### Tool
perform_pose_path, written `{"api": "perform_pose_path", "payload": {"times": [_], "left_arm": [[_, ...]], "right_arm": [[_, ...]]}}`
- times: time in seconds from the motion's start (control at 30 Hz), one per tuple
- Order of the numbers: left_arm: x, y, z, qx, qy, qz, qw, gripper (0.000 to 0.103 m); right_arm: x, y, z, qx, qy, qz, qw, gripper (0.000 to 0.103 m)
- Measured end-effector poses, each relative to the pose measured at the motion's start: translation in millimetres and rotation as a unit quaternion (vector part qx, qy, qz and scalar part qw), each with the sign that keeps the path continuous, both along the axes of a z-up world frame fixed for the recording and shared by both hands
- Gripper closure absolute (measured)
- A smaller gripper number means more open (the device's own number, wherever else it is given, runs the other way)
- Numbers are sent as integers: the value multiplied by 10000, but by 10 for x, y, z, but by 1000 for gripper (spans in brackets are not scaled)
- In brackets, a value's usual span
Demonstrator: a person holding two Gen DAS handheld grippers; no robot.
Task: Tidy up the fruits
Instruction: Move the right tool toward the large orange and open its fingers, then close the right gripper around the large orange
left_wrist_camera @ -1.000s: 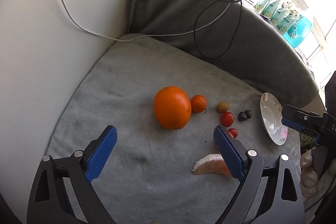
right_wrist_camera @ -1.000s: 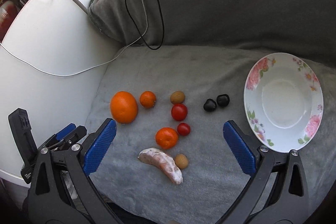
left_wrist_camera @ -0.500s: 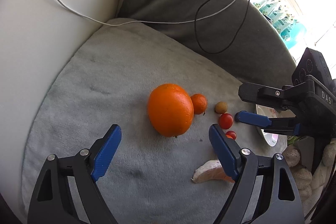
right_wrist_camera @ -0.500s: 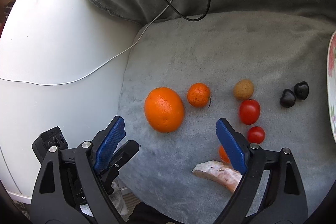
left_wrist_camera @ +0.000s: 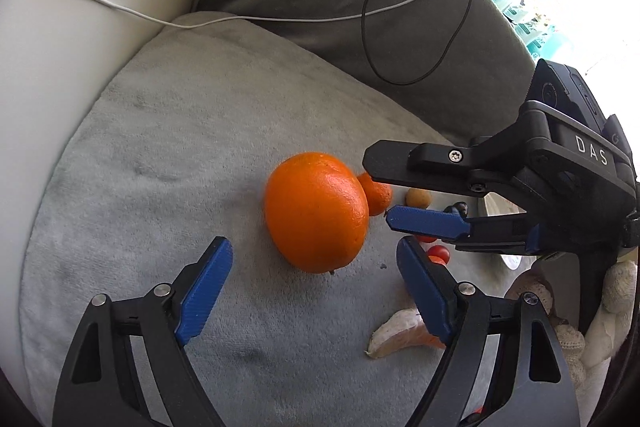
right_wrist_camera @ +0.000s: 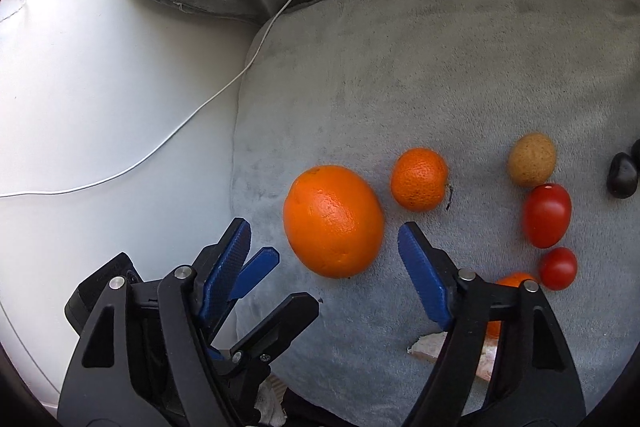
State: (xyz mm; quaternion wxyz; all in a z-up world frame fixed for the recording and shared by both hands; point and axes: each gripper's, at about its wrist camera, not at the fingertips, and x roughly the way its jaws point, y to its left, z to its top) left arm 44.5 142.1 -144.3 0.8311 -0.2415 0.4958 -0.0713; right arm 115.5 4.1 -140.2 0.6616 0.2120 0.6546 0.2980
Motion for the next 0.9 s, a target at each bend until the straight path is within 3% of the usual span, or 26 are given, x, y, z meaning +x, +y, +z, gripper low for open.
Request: {"api": "perform_pose_path", "payload": {"times": [0.13, 0.6, 0.9], "left_arm": [[53, 15, -41, -88, 36, -48, 9999, 28], [103, -9, -132, -324, 138, -149, 9993, 33], [114, -62, -160, -264, 178, -222, 9992, 42]], "right_arm": [[40, 68, -58, -14, 31, 18, 10000, 26], [130, 224, -134, -148, 0, 187, 9997, 33], [120, 368, -114, -641, -170, 462, 9967, 38]]}}
